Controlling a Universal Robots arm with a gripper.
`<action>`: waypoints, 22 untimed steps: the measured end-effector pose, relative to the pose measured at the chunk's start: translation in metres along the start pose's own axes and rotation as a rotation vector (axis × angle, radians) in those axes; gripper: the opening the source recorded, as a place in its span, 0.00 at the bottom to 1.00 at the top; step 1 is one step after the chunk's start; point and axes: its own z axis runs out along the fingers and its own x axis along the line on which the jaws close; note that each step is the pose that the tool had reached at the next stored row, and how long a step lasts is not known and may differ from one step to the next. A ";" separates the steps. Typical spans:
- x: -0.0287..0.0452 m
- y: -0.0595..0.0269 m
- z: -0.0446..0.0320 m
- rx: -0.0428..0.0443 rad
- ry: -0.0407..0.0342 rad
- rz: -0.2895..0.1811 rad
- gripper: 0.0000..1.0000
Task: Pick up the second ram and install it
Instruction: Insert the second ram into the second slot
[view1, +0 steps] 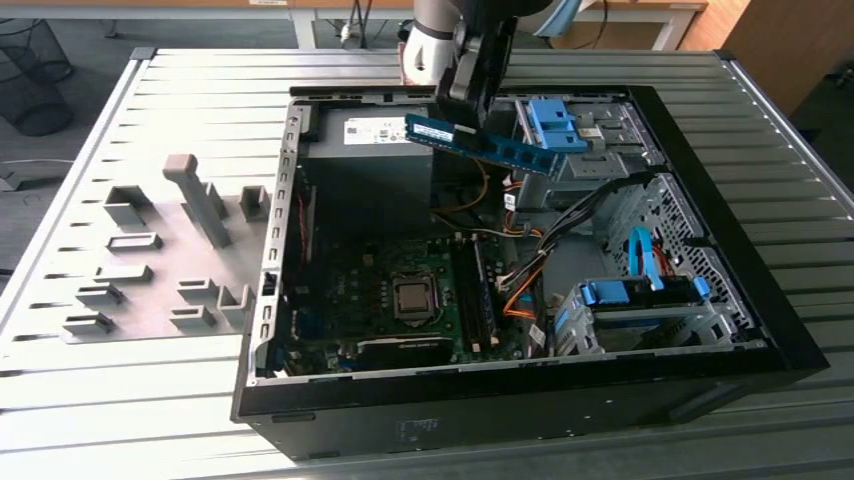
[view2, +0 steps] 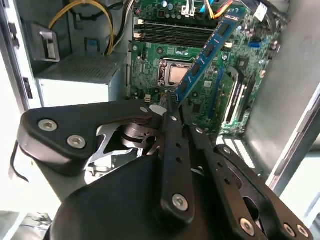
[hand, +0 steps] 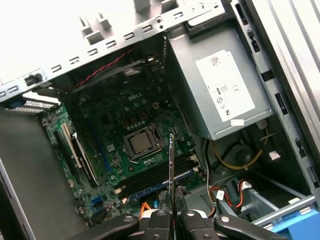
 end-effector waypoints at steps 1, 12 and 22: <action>0.0000 0.0000 0.0002 0.0002 -0.0002 0.017 0.14; 0.0000 0.0000 0.0005 0.0007 -0.0008 0.063 0.14; 0.0000 0.0000 0.0011 0.0014 -0.0010 0.107 0.14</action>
